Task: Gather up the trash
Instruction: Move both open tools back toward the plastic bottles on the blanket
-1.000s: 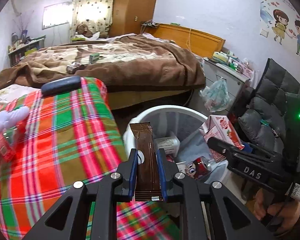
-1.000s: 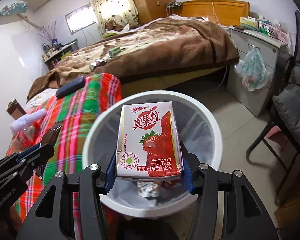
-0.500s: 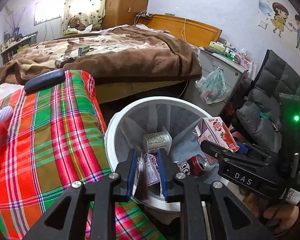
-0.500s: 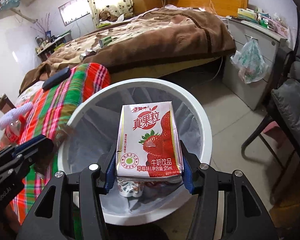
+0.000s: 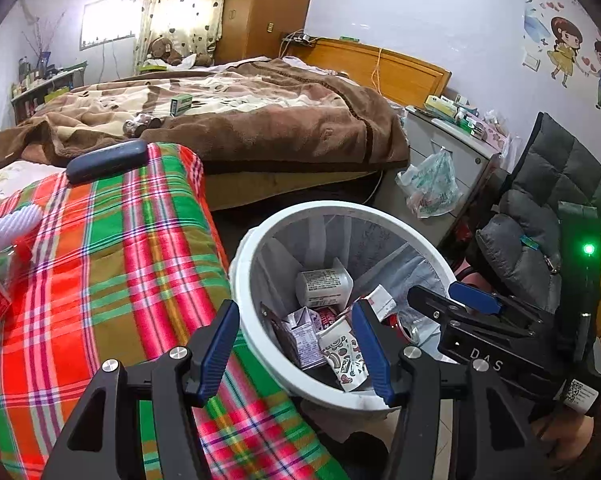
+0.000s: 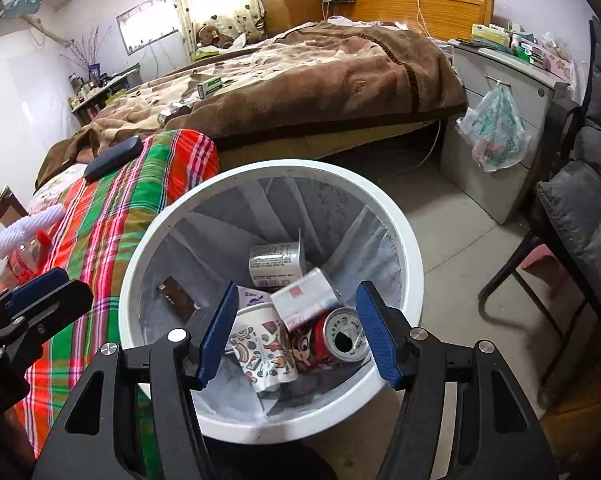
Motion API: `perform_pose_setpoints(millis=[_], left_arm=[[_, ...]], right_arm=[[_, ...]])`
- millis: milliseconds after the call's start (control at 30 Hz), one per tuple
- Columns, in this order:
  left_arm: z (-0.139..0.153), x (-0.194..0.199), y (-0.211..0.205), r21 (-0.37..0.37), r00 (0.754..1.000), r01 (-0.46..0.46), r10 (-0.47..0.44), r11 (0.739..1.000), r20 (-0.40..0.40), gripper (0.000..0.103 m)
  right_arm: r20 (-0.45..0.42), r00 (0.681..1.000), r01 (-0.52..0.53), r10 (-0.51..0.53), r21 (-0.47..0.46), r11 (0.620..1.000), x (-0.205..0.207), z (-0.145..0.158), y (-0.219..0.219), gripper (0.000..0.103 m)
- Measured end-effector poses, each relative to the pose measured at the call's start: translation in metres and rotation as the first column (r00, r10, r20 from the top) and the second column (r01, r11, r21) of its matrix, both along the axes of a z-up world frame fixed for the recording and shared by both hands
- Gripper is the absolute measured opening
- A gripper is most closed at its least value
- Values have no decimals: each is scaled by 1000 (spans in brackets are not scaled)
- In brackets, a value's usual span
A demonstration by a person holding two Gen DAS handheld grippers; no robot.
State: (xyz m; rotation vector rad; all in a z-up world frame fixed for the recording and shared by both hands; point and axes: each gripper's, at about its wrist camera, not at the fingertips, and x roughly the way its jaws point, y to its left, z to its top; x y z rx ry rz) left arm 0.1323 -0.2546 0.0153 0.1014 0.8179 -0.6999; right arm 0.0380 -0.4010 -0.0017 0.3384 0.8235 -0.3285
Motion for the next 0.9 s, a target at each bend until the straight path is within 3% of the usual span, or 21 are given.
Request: perform_pose_setpoints(millis=[633, 900], left_arm=[[17, -14, 61, -17, 994, -101, 101, 995, 51, 58], [17, -14, 106, -36, 982, -181, 183, 983, 49, 58]], right_arm=[[54, 996, -72, 72, -5, 997, 1, 13, 39, 63], [76, 987, -144, 144, -8, 990, 9, 17, 68, 63]])
